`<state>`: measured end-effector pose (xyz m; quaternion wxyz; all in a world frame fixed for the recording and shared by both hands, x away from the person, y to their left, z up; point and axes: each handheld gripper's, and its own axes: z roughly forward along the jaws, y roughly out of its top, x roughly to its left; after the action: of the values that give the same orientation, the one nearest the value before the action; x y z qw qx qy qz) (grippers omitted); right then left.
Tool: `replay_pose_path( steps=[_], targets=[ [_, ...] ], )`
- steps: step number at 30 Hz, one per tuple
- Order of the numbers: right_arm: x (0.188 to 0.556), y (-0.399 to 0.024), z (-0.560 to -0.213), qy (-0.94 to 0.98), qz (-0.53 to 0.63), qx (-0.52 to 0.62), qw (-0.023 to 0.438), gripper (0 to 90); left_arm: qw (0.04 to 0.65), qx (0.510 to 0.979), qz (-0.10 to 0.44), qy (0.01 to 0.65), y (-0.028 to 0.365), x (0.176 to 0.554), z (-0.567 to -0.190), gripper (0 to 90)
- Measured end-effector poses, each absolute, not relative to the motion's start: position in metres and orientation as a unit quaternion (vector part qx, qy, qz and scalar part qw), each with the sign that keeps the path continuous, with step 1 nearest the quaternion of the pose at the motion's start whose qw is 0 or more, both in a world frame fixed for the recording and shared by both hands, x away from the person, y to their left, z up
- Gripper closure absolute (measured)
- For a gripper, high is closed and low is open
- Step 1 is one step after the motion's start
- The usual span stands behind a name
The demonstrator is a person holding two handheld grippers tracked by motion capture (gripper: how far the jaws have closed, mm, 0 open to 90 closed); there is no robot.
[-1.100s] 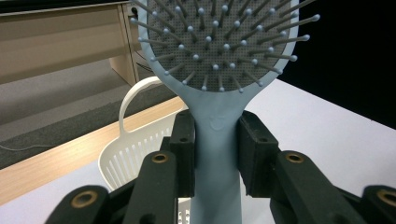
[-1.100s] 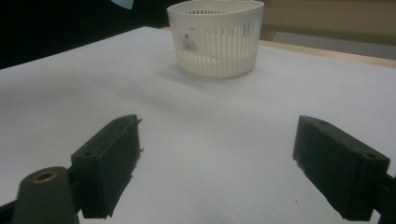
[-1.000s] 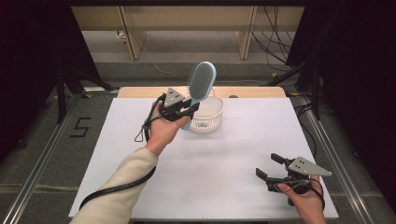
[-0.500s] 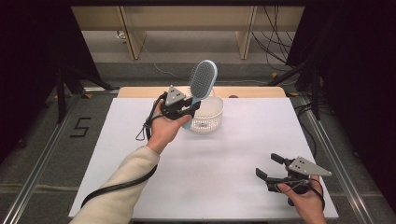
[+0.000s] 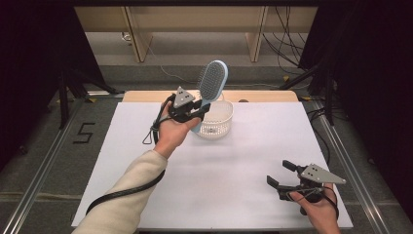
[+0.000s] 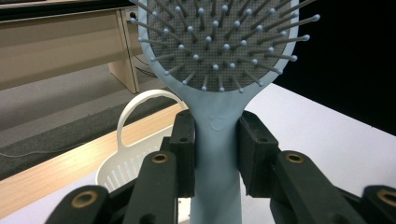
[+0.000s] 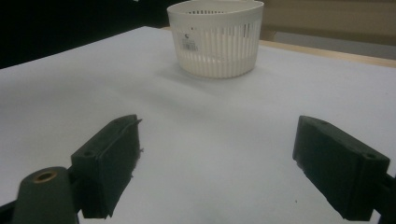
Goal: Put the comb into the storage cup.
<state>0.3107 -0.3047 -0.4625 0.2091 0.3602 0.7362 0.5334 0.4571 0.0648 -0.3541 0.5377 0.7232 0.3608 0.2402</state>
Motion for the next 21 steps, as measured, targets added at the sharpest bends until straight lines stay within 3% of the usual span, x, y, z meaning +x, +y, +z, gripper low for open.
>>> replay_pose_path(
  steps=[21],
  targets=[
    [0.3109,-0.3047,-0.4626,0.735,0.535,0.36,0.209,15.6,0.539,0.724,0.24,0.357,0.0614,0.4623,-0.3515,69.6]
  ],
)
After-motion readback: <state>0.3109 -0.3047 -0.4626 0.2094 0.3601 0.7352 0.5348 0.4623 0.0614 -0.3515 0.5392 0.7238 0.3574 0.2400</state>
